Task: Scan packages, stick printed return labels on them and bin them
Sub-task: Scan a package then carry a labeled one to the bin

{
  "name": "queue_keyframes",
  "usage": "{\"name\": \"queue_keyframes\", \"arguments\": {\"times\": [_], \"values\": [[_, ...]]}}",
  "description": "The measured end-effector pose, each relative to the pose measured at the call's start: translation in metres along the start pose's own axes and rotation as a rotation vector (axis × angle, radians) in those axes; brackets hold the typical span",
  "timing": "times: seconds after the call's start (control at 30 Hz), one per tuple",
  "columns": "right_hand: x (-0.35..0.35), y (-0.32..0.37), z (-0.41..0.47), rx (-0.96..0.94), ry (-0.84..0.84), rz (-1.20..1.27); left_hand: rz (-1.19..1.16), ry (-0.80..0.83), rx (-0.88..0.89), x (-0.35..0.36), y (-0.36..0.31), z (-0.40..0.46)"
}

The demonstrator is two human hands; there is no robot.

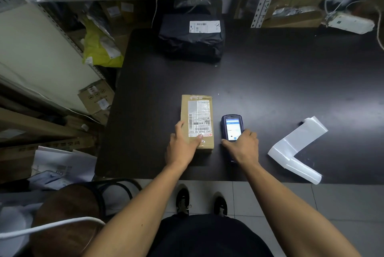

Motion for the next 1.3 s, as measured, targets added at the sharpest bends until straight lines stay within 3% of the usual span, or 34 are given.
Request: {"name": "queue_keyframes", "arguments": {"times": [0.53,0.8,1.0,1.2,1.3], "values": [[0.006,0.006,0.001,0.045,0.043,-0.085,0.017,0.026,0.073,-0.002,-0.001,0.008],[-0.016,0.008,-0.017,-0.074,-0.120,-0.032,0.319,-0.012,0.436,-0.011,-0.036,0.015],[-0.052,-0.017,-0.022,-0.121,-0.274,0.071,0.347,0.071,0.713,0.031,-0.092,0.005],[-0.101,-0.070,-0.002,-0.075,-0.341,0.158,0.319,0.171,0.849,0.094,-0.158,-0.011],[-0.127,-0.104,0.011,-0.043,-0.361,0.178,0.327,0.255,0.822,0.128,-0.189,-0.018]]}}
Point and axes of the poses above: each hand's wrist, its own z-axis towards the middle knuckle, its own x-axis out of the palm, y = z × x, the point moved 3 cm from there along z, towards the middle knuckle, and after that the axes turned 5 degrees about y, right-handed, at the moved point
